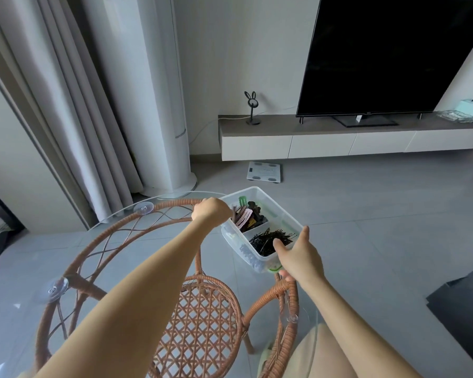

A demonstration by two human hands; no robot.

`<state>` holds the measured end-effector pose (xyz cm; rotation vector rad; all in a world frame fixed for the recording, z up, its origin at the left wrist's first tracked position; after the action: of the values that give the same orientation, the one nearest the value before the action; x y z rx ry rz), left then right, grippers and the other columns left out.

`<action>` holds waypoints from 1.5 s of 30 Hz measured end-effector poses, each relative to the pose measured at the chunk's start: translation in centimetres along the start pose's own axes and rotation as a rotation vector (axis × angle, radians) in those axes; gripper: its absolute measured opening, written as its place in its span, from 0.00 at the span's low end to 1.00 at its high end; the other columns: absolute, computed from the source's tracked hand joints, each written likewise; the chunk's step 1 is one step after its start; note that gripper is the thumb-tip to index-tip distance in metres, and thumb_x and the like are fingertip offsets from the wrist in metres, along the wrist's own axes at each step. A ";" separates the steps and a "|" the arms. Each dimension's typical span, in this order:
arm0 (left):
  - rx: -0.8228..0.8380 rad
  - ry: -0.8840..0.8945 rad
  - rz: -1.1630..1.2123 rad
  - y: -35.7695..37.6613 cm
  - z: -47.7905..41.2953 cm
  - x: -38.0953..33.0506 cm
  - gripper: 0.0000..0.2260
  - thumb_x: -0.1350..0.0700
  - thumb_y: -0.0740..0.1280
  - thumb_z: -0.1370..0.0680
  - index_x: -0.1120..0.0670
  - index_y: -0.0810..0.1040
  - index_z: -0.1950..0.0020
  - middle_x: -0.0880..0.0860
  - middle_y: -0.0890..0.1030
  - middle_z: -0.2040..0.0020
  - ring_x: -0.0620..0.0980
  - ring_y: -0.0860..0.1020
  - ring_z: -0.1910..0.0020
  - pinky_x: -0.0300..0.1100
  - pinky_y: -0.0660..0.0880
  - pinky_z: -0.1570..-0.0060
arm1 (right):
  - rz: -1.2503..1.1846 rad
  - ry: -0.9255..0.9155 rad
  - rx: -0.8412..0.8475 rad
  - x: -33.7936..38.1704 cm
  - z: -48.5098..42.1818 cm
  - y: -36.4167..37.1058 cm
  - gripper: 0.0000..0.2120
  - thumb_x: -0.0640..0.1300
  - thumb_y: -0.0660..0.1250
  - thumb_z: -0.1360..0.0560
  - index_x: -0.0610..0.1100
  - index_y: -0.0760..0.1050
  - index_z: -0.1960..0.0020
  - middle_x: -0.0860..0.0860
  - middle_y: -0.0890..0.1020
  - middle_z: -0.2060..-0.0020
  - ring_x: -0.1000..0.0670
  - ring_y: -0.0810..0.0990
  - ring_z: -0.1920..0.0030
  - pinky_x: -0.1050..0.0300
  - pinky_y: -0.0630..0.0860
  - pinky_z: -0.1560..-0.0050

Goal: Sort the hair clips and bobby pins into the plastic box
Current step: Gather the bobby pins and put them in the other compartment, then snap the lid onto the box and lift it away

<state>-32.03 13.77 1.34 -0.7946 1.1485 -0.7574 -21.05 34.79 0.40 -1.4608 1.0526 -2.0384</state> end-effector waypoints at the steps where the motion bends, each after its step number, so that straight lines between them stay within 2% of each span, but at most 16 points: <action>1: -0.005 0.007 -0.010 0.4 -0.3 0.0 0.17 0.49 0.61 0.32 0.50 0.82 0.49 0.52 0.81 0.46 0.55 0.79 0.50 0.46 0.80 0.51 | -0.067 0.021 -0.019 0.1 0.1 0.2 0.39 0.53 0.61 0.27 0.43 0.43 0.26 0.42 0.83 0.55 0.42 0.84 0.65 0.47 0.82 0.63; 6: -0.128 0.135 -0.001 -1.7 3.3 -0.3 0.14 0.58 0.64 0.30 0.51 0.78 0.45 0.55 0.77 0.42 0.57 0.74 0.43 0.46 0.75 0.46 | -0.226 0.082 -0.035 0.6 0.7 -0.3 0.37 0.41 0.61 0.29 0.45 0.46 0.26 0.40 0.78 0.44 0.41 0.82 0.55 0.48 0.81 0.57; 10: -0.183 0.169 0.102 -4.4 5.5 2.3 0.19 0.61 0.64 0.26 0.58 0.69 0.35 0.57 0.79 0.40 0.56 0.78 0.48 0.44 0.74 0.55 | -0.084 -0.074 0.035 2.5 3.6 -1.3 0.28 0.38 0.59 0.26 0.42 0.55 0.28 0.42 0.79 0.46 0.53 0.74 0.70 0.65 0.70 0.73; 14: -0.136 0.127 -0.122 -6.7 7.9 7.8 0.14 0.59 0.60 0.22 0.61 0.76 0.39 0.56 0.78 0.38 0.55 0.78 0.47 0.45 0.76 0.47 | -0.058 -0.219 0.205 4.6 6.7 0.8 0.28 0.39 0.60 0.26 0.45 0.56 0.27 0.43 0.76 0.39 0.46 0.78 0.57 0.56 0.74 0.56; 18: -0.127 0.047 -0.223 -7.8 11.1 14.3 0.18 0.62 0.62 0.24 0.53 0.73 0.34 0.54 0.74 0.32 0.52 0.80 0.45 0.43 0.79 0.49 | -0.008 -0.375 0.354 6.1 8.5 4.3 0.31 0.38 0.58 0.26 0.47 0.53 0.26 0.47 0.77 0.62 0.51 0.72 0.72 0.56 0.69 0.70; 21: -0.095 -0.026 -0.172 -7.6 13.1 17.6 0.18 0.62 0.62 0.23 0.53 0.73 0.33 0.58 0.76 0.35 0.50 0.82 0.63 0.39 0.81 0.64 | -0.035 -0.409 0.465 6.4 8.6 6.0 0.29 0.41 0.59 0.26 0.49 0.56 0.27 0.56 0.69 0.70 0.54 0.70 0.76 0.60 0.69 0.74; 24: -0.108 -0.050 -0.123 -7.7 13.6 18.6 0.18 0.61 0.61 0.23 0.53 0.73 0.34 0.59 0.78 0.38 0.52 0.82 0.68 0.45 0.82 0.66 | 0.114 -0.392 0.196 6.1 6.6 4.7 0.21 0.52 0.61 0.25 0.46 0.70 0.34 0.48 0.83 0.54 0.47 0.81 0.56 0.55 0.77 0.55; 26: -0.130 -0.042 -0.119 -7.8 13.9 18.2 0.18 0.63 0.60 0.23 0.54 0.73 0.33 0.58 0.77 0.37 0.52 0.80 0.67 0.41 0.79 0.71 | 0.445 -0.373 -0.041 5.1 4.4 3.6 0.23 0.57 0.61 0.25 0.43 0.71 0.38 0.45 0.80 0.44 0.42 0.77 0.44 0.52 0.73 0.47; 28: -0.144 -0.037 -0.128 -7.8 14.0 17.7 0.19 0.64 0.59 0.23 0.54 0.72 0.33 0.58 0.76 0.35 0.54 0.80 0.61 0.35 0.74 0.73 | 0.634 -0.307 -0.046 3.7 2.8 3.8 0.27 0.60 0.62 0.27 0.43 0.69 0.37 0.44 0.76 0.40 0.41 0.73 0.40 0.49 0.71 0.43; 30: -0.151 -0.046 -0.125 -7.8 14.1 17.3 0.20 0.64 0.58 0.23 0.54 0.72 0.32 0.58 0.75 0.34 0.55 0.81 0.54 0.35 0.73 0.69 | 0.672 -0.272 -0.001 2.7 1.9 4.3 0.25 0.61 0.61 0.26 0.43 0.71 0.39 0.45 0.77 0.42 0.41 0.74 0.42 0.50 0.72 0.45; 33: -0.172 -0.049 -0.087 -8.0 14.0 17.3 0.20 0.65 0.58 0.23 0.53 0.72 0.33 0.57 0.75 0.34 0.49 0.76 0.66 0.30 0.67 0.80 | 0.858 -0.453 -0.035 3.3 2.4 5.4 0.11 0.45 0.60 0.23 0.41 0.77 0.47 0.44 0.82 0.49 0.43 0.79 0.47 0.53 0.76 0.51; 36: -0.157 -0.049 -0.067 -7.9 14.0 17.6 0.19 0.63 0.59 0.23 0.53 0.73 0.33 0.57 0.76 0.36 0.47 0.77 0.68 0.31 0.66 0.79 | 0.981 -0.458 -0.090 3.9 3.5 5.3 0.08 0.35 0.71 0.38 0.38 0.79 0.59 0.43 0.84 0.65 0.44 0.83 0.63 0.56 0.78 0.64; 38: -0.183 -0.048 -0.034 -8.1 14.4 17.9 0.16 0.59 0.60 0.22 0.54 0.74 0.35 0.57 0.78 0.38 0.52 0.81 0.58 0.36 0.75 0.69 | 0.771 -0.496 -0.194 4.1 3.1 4.2 0.11 0.35 0.76 0.48 0.38 0.74 0.72 0.43 0.77 0.80 0.45 0.78 0.79 0.60 0.73 0.77; 39: -0.231 -0.036 -0.005 -8.4 14.6 18.0 0.15 0.57 0.61 0.22 0.54 0.76 0.36 0.57 0.79 0.38 0.54 0.81 0.52 0.41 0.78 0.61 | 0.641 -0.526 -0.270 4.6 3.2 3.0 0.10 0.37 0.73 0.43 0.38 0.72 0.74 0.44 0.75 0.82 0.45 0.75 0.82 0.61 0.71 0.79; 42: -0.412 0.062 0.130 -9.8 14.8 17.8 0.12 0.54 0.62 0.22 0.56 0.80 0.42 0.56 0.81 0.41 0.55 0.80 0.45 0.46 0.77 0.47 | 0.202 -0.635 -0.568 7.1 5.0 -2.3 0.16 0.43 0.53 0.26 0.37 0.72 0.66 0.41 0.76 0.76 0.42 0.75 0.78 0.60 0.64 0.74; 45: -0.439 0.152 0.302 -11.4 15.4 15.9 0.16 0.47 0.63 0.23 0.53 0.77 0.38 0.51 0.80 0.40 0.51 0.79 0.42 0.45 0.75 0.42 | -0.220 -0.646 -0.582 9.7 6.7 -6.7 0.16 0.46 0.51 0.22 0.39 0.73 0.60 0.43 0.82 0.66 0.41 0.79 0.67 0.54 0.70 0.66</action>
<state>-14.60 -3.26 6.72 -0.9069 1.5606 -0.3177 -17.74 29.97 12.60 -2.3952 1.2733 -1.2314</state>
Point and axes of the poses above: each hand's wrist, its own z-axis away from the middle knuckle, its own y-axis out of the palm, x = y × z, the point moved 5 cm from there along -z, towards the middle knuckle
